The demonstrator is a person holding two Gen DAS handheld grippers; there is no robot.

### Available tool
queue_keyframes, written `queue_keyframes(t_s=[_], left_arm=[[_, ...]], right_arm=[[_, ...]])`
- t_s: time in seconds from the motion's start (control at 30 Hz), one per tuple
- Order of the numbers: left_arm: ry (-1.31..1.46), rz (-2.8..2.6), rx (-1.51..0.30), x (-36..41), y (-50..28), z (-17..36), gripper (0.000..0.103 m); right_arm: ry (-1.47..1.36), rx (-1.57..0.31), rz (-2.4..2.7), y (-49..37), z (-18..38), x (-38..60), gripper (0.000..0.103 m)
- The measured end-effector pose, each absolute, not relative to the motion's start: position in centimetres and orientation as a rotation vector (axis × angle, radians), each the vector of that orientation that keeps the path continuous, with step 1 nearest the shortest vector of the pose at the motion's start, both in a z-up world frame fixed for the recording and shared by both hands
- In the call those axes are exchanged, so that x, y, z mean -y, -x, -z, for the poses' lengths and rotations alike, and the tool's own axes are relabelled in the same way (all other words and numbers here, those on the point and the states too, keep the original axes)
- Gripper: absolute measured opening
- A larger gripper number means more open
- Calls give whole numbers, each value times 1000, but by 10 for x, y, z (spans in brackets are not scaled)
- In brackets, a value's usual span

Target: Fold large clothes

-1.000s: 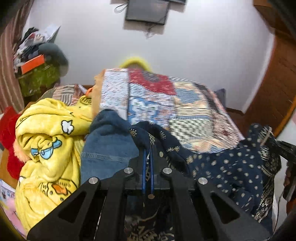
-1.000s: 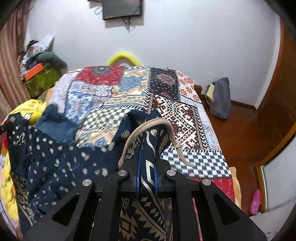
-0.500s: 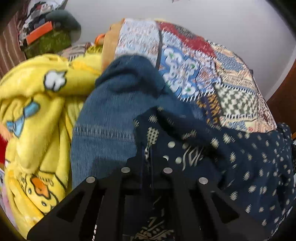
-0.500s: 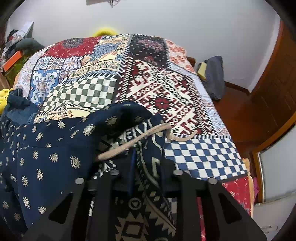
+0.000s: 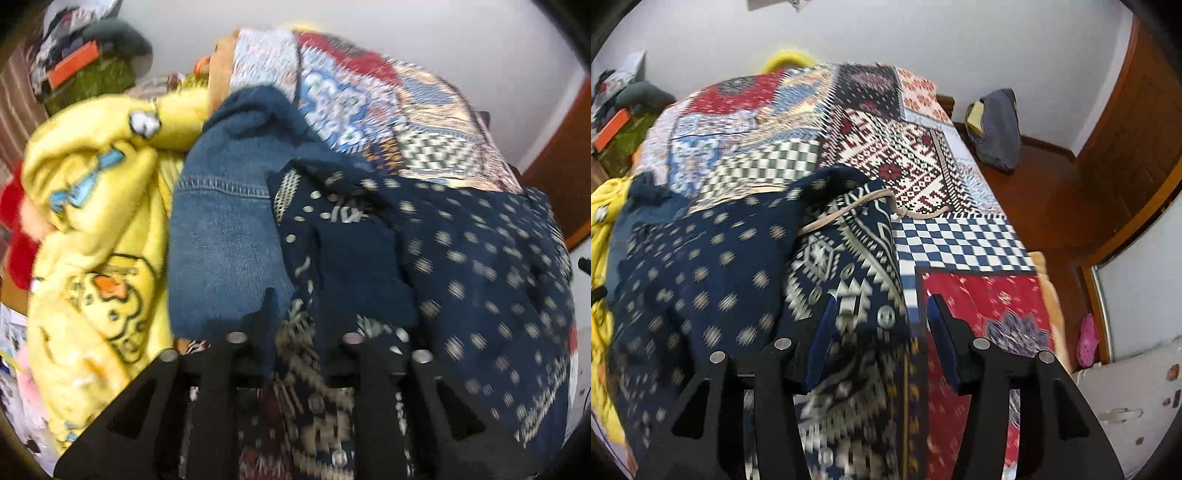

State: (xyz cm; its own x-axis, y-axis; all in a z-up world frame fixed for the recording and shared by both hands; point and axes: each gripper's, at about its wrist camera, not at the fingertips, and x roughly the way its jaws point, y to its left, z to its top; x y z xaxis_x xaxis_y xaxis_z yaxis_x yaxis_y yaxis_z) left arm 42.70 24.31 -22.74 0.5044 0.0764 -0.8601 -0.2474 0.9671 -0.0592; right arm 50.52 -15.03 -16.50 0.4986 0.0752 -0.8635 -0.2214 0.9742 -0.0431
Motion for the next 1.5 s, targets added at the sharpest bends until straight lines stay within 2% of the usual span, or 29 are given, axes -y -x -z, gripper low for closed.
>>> queue_keyframes(t_s=[0.03,0.07,0.2,0.27,0.33,0.43,0.63,0.87,1.3,1.37,1.4,1.43,1.47,1.5], left_arm=[[171,-192,-1016,-239,-421,221,42],[155,-176,-998,-234,-411,209,45],[134,-113,-938,-216,-372,171,51],[141,-90,-918,-210,-354,159,58],[146,-52,-908,-206,-336,152,67],[130,-15,-925,-198,-311,154,71],[155,-26,-1021,-197,-271,192,71],[319,3,-1195,-197,-240,269,71],[634,144,-1217,-185,-217,320,71],[658,127,-1203,-186,-214,323,70],[653,116,-1195,-185,-213,322,64],[645,114,-1187,-184,-212,321,54],[639,124,-1177,-183,-210,318,49],[633,125,-1171,-182,-210,316,38]], right_arm=[[159,-1027,-188,-499,160,151,47],[164,-1015,-197,-489,150,154,47],[190,-963,-226,-456,123,165,53],[209,-943,-237,-436,112,171,67],[231,-925,-264,-415,107,177,72],[282,-944,-300,-389,112,181,72],[321,-993,-361,-348,141,184,72],[329,-1089,-385,-325,191,185,72],[59,-1188,-430,-310,229,217,72],[19,-1188,-443,-311,231,219,69],[13,-1179,-447,-310,230,218,66],[12,-1170,-452,-309,230,216,59],[13,-1165,-460,-309,230,215,52],[13,-1158,-469,-308,228,212,47]])
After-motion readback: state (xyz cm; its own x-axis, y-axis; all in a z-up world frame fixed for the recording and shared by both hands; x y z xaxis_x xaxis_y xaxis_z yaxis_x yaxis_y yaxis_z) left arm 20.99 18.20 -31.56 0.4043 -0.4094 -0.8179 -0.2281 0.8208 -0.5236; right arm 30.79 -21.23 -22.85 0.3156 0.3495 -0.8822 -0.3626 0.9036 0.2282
